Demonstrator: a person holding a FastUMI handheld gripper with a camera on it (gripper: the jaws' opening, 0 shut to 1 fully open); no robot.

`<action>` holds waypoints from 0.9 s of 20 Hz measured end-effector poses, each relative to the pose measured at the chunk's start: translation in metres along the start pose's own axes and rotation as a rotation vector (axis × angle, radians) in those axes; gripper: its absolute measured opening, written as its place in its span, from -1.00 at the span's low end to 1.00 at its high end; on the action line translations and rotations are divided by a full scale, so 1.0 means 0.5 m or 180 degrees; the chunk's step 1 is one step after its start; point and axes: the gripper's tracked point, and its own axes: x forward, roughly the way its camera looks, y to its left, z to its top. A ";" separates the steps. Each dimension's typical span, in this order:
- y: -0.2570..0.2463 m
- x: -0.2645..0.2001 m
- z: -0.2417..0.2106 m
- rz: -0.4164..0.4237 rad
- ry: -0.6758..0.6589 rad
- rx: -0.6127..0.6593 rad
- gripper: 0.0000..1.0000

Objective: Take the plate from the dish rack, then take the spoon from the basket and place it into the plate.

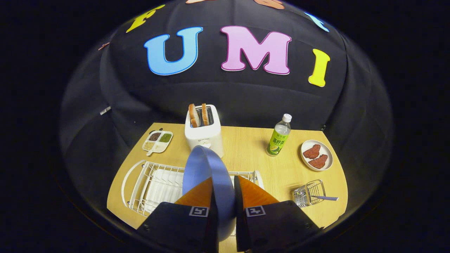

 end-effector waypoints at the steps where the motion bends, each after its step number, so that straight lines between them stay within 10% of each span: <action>1: -0.026 -0.022 0.014 0.0011 -0.0089 -0.0011 -0.54; 7: -0.181 -0.158 -0.001 0.0091 -0.0291 0.0037 -0.54; 18: -0.458 -0.250 -0.302 0.0639 0.0339 0.1205 -0.54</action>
